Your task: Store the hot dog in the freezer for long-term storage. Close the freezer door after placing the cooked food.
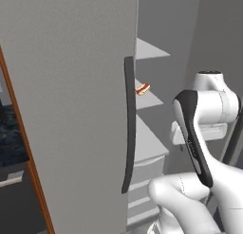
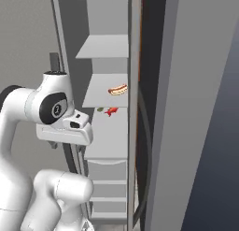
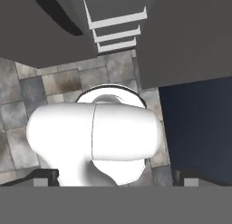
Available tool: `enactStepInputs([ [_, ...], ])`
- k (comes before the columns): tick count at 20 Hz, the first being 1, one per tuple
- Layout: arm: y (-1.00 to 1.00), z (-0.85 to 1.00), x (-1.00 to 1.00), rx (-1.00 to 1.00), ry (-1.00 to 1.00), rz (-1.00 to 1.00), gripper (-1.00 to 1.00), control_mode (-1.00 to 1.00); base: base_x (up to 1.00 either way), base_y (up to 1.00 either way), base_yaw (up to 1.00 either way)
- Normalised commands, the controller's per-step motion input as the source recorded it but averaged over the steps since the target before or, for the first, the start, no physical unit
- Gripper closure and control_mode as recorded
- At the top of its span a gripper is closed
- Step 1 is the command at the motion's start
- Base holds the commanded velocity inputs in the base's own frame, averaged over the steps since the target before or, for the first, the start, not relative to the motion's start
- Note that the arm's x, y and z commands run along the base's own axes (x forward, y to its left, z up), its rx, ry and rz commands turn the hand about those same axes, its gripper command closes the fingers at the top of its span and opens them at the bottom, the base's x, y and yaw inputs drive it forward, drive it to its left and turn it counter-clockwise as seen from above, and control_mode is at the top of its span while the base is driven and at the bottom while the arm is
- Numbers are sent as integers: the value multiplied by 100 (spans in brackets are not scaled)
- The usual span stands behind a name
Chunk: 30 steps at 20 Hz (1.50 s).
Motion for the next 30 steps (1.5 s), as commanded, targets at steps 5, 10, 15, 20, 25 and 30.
enactStepInputs([
  [5, 0, 0, 0, 0, 0, 0, -100, 100, -27, 0, 22],
  [10, 0, 0, 0, 0, 0, 0, -100, 100, -24, -3, 25],
  [15, 0, 0, 0, 0, 0, 0, -100, 100, -42, -17, 19],
  [20, 0, 0, 0, 0, 0, 0, -100, 100, -36, -16, 12],
  [25, 0, 0, 0, 0, 0, 0, -100, 100, -19, -36, 3],
  [30, 0, 0, 0, 0, 0, 0, -100, 100, -26, -45, 2],
])
